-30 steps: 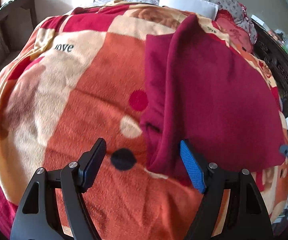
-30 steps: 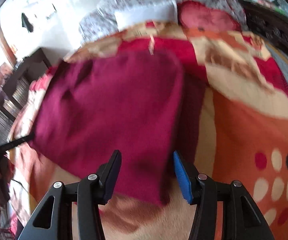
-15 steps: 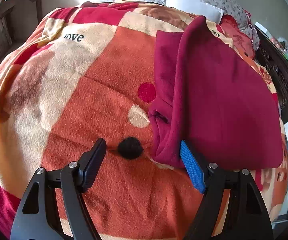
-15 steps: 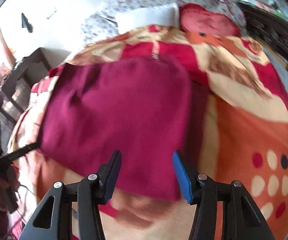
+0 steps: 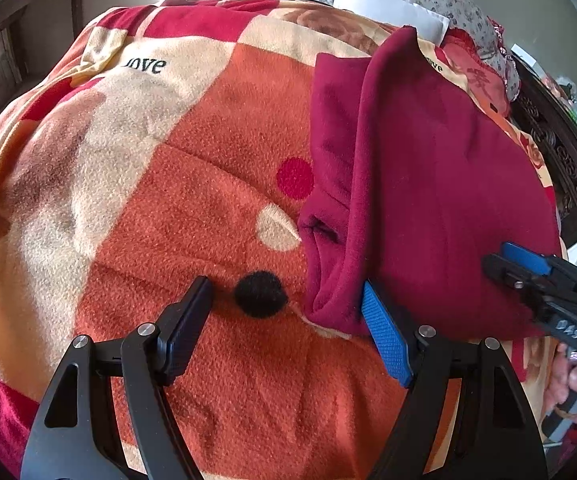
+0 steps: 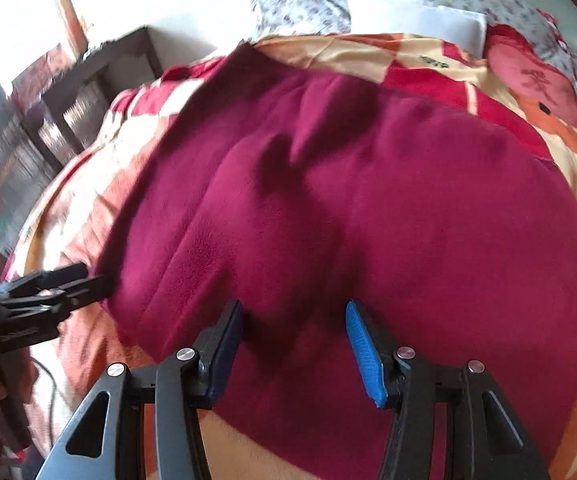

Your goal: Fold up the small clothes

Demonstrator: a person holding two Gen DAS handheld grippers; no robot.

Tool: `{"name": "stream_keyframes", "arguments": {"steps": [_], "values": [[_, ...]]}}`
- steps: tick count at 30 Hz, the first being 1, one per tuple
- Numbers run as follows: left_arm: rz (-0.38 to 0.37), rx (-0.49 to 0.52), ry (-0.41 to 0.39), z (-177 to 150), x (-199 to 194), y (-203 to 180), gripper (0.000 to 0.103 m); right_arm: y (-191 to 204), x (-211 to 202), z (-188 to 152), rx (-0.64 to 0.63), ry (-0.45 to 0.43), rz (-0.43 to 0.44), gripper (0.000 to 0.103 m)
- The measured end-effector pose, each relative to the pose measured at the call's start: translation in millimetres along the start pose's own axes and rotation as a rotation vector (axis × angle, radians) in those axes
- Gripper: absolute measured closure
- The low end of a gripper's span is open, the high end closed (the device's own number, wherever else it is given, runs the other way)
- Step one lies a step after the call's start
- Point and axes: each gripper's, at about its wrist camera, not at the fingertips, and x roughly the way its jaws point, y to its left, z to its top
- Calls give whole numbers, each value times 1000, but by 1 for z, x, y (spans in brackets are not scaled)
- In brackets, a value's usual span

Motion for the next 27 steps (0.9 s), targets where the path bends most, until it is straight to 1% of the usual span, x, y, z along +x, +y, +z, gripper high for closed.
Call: {"name": "stream_keyframes", "arguments": {"steps": [2,3,5,9,10,12,13,15,18,21,24,26,27], "values": [[1,3,0,0,2,-1,27,8,2,7,-30,16,-15,50],[1,5,-2,0,3,-1,27,10,0,12,-33,14,8,50],[2,7,-3,0,4,-1,27,13,-5,28,-31,-12,52,50],[0,3,-8,0,5,-2,27,26,-7,65,-60,-71,41,50],[-1,2,-10,-1,5,-2,27,30,-4,78,-63,-88,50,52],[-4,0,-13,-2,5,-1,27,34,2,98,-67,-111,43,60],[-6,-2,-15,-3,5,-1,27,38,8,111,-76,-123,27,66],[-11,-3,-16,-3,5,0,26,44,15,125,-79,-133,21,67],[-20,-8,-19,-4,5,2,26,46,33,149,-55,-128,26,67],[-33,-9,-26,-4,6,5,25,48,58,167,-39,-97,8,67],[-53,-17,-34,-5,6,8,24,46,76,172,-30,-69,5,66],[-57,-11,-35,-5,5,8,24,47,77,175,-34,-64,3,62],[-56,-4,-35,-6,5,8,24,47,74,176,-16,-49,14,60]]}}
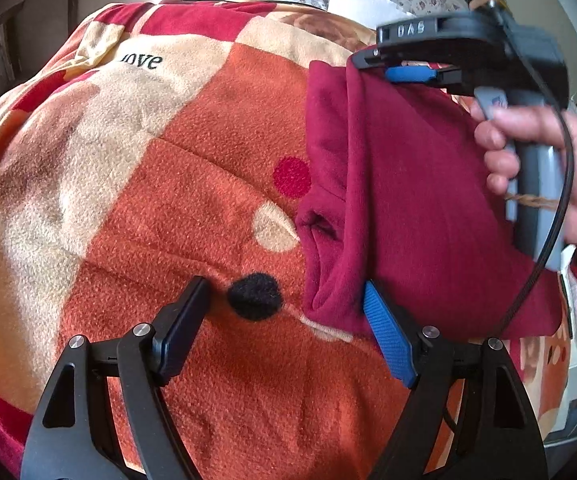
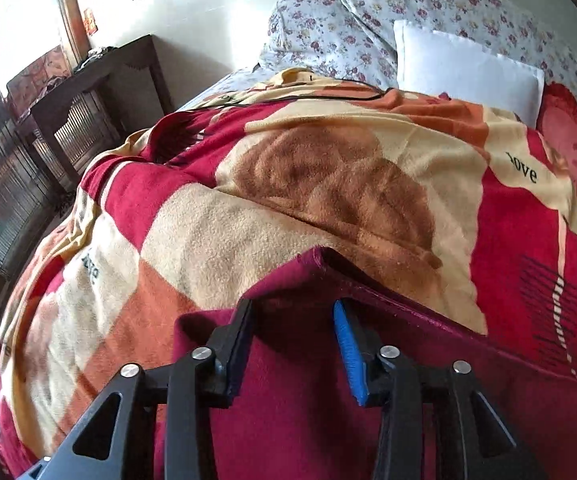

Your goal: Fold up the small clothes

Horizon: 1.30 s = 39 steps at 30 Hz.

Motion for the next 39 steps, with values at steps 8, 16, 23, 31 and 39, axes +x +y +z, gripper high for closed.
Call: {"name": "stream_keyframes", "arguments": {"steps": [8,16,23,31,39], "values": [[-5,2,-23,-2,0,0,23,38,-1,-9,-25,113,-29,29],[-16,33,-45,-14,-10,0,23,75,33,-31,-224,111,-278,25],[-96,51,-92,-2,-21,2,24,24,-17,-29,-136,72,-16,86],[-179,43,-18,20,6,-16,24,4,-32,-30,-12,47,123,87],[-239,87,-23,25,-13,-45,79,-8,-60,-33,-5,-13,161,88]]}}
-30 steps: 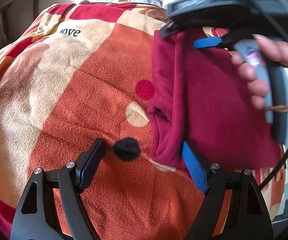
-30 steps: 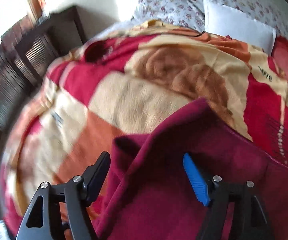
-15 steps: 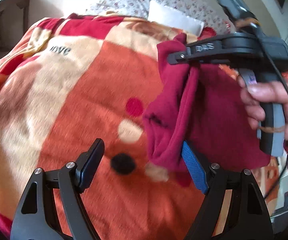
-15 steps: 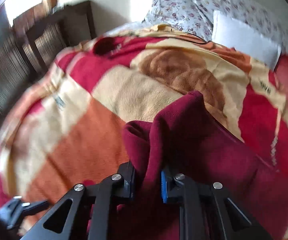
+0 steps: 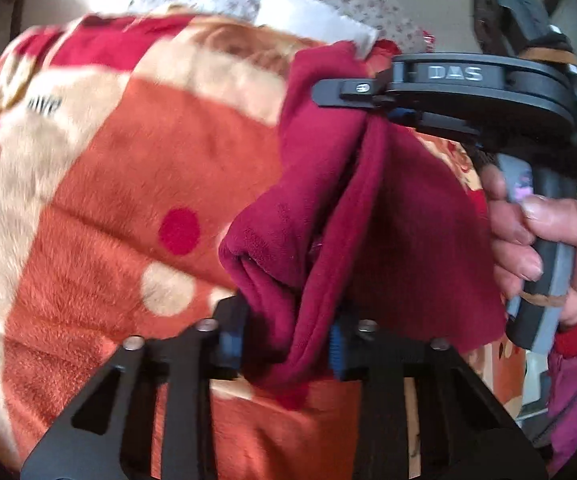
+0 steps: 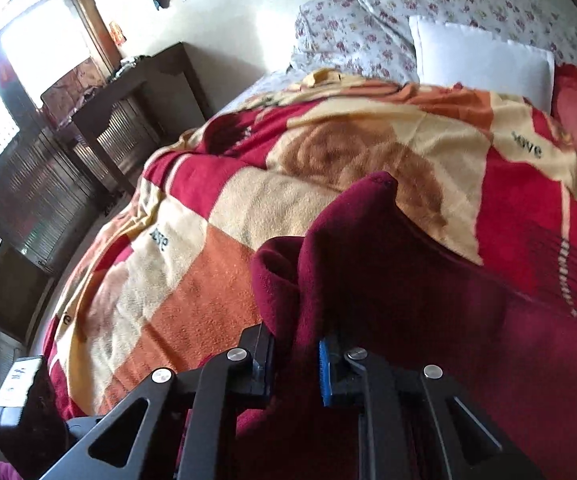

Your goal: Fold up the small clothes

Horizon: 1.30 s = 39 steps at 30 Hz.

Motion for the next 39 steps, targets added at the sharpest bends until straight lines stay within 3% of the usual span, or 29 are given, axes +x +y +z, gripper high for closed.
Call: {"name": "stream_keyframes", "arguments": {"steps": [10,16,21,25,26,27,28,30,32,34,36,39], "values": [[-142,164,-65,26,-30,-112,82,-49,-105,-1,12,-129,-30,88],[-196,298,1,13,10,-196,82,-120,-160,-41,79,-153,-109,88],[-185,335,110,-11,70,-237,82,-185,-161,-90,199,-108,-176,88],[-117,392,158,-31,91,-254,80,-220,-143,-124,312,-68,-160,88],[-112,405,163,-31,89,-255,77,-224,-144,-129,338,-86,-144,81],[-121,415,183,-29,83,-256,71,-229,-148,-132,365,-98,-145,74],[-137,417,197,-26,76,-255,63,-231,-154,-134,382,-103,-174,57],[-169,423,165,-20,52,-250,51,-233,-174,-139,409,-134,-224,55],[-163,448,94,-20,23,-241,42,-228,-192,-144,412,-171,-166,55],[-119,478,24,-22,3,-228,37,-209,-205,-149,376,-179,-108,55],[-22,492,-13,-21,1,-212,37,-184,-208,-156,315,-167,-89,55],[74,444,12,-14,19,-188,37,-162,-194,-168,293,-117,-73,55]]}}
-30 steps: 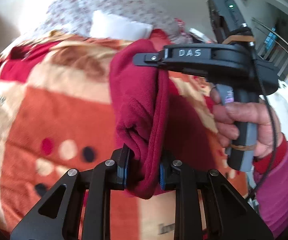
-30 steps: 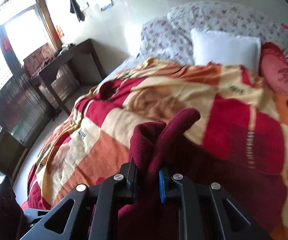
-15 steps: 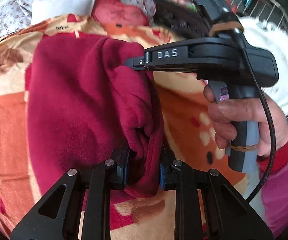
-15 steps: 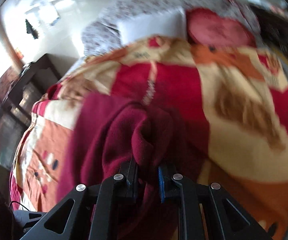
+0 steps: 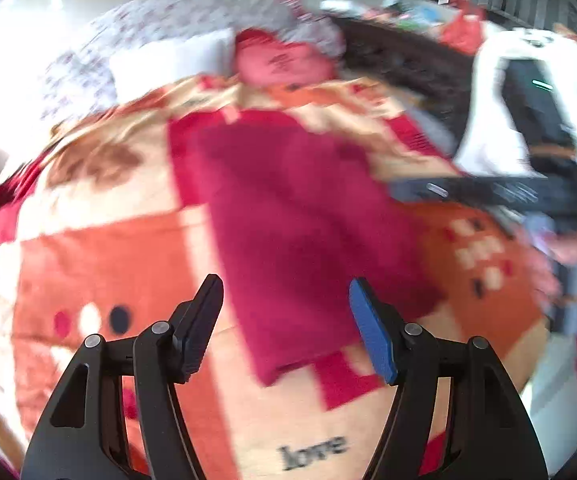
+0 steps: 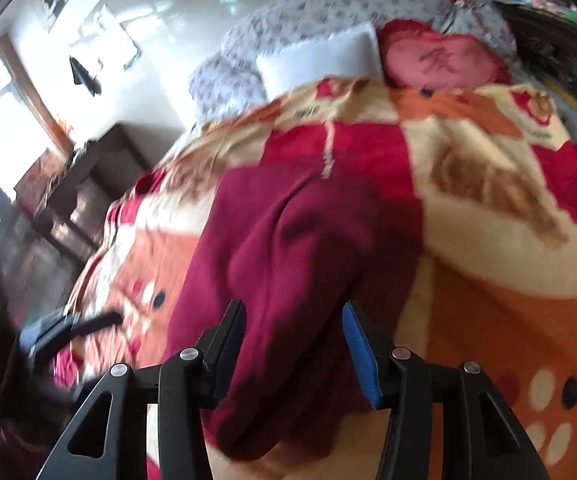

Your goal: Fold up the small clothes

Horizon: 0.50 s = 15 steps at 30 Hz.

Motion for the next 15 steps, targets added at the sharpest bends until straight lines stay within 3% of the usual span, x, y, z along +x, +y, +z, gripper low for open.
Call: {"name": "stream_keyframes", "arguments": {"steps": [3,4,5,7,9,11,15], "values": [[14,-44,40,-9,19,9,37,9,18,-17,5,43,6,59],[17,-47,55,-13,23,10,37,13,22,-22,-19,42,-34,77],[19,-43,68,-16,28,9,37,12,21,-26,-23,30,-64,83],[22,-38,84,-23,33,5,37,2,19,-30,-10,11,-75,85],[9,-32,95,-29,36,-2,37,-11,25,-34,5,22,-139,85],[28,-14,110,-31,39,-10,37,-25,36,-41,71,62,-115,85],[38,-11,52,-24,23,-9,37,-30,10,-35,120,12,-20,79]]}}
